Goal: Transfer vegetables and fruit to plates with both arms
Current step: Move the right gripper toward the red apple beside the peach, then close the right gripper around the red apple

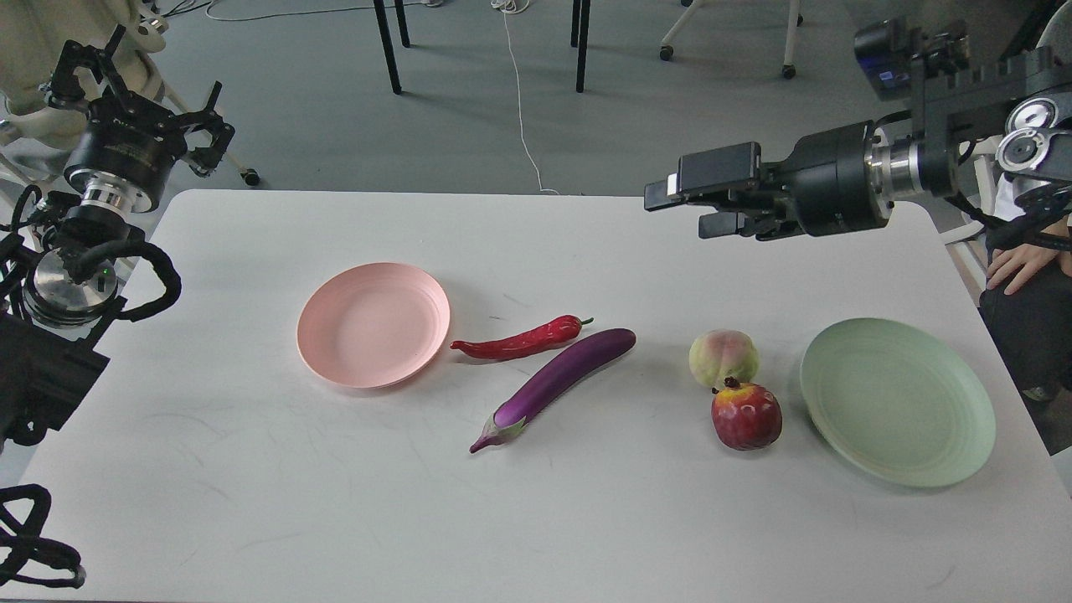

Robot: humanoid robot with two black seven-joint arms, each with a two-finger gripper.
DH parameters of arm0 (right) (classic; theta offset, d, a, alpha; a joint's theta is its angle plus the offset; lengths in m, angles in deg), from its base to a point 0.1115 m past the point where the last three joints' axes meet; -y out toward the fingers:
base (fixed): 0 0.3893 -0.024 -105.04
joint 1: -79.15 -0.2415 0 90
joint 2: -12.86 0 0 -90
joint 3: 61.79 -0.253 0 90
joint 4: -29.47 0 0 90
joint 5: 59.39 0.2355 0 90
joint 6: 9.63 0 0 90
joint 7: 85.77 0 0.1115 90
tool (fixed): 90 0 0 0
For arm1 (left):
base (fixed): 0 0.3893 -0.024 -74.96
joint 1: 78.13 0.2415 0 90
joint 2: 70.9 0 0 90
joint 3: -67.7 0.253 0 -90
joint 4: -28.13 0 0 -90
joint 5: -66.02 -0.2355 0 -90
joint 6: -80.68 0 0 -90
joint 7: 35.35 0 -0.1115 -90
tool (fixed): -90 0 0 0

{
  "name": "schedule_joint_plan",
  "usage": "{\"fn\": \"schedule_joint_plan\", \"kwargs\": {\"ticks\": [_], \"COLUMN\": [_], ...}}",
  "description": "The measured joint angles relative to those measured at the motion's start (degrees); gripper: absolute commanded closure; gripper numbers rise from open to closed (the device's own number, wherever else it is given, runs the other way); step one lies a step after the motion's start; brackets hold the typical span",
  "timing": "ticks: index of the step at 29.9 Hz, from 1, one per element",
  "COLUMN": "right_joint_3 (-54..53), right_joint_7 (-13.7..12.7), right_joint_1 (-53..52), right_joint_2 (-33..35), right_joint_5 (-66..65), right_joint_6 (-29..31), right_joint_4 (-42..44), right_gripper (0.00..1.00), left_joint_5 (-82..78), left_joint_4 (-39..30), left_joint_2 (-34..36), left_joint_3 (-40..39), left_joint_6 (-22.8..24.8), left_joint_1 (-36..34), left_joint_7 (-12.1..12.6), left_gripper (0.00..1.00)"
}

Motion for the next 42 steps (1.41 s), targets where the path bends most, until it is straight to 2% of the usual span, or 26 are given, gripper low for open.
{"fn": "schedule_joint_plan", "kwargs": {"ticks": [6, 12, 27, 34, 42], "right_joint_3": [11.6, 18.2, 20.1, 19.2, 18.7], "right_joint_7": [-0.3, -0.5, -1.3, -0.9, -0.6], "right_joint_1": [-4.2, -3.5, 7.6, 9.9, 12.0], "right_joint_2": [-6.0, -9.7, -12.9, -15.4, -17.1], "right_joint_5": [-14.0, -19.6, -19.8, -19.0, -18.1], "right_joint_6": [-2.5, -4.8, -10.0, -11.6, -12.5], "right_joint_4": [-3.8, -3.5, 4.0, 5.9, 6.7], "right_gripper": [0.01, 0.01, 0.01, 0.06, 0.07], "left_joint_5": [0.3, 0.4, 0.3, 0.3, 0.2], "left_joint_4": [0.0, 0.0, 0.0, 0.0, 0.1], "left_joint_2": [0.2, 0.6, 1.6, 1.6, 1.7], "left_joint_3": [-0.1, -0.4, -0.2, -0.2, -0.1], "left_joint_6": [0.0, 0.0, 0.0, 0.0, 0.0], "left_joint_1": [0.0, 0.2, 0.4, 0.4, 0.7], "left_joint_7": [-0.2, -0.3, -0.3, -0.3, -1.7], "left_gripper": [0.02, 0.02, 0.02, 0.02, 0.02]}}
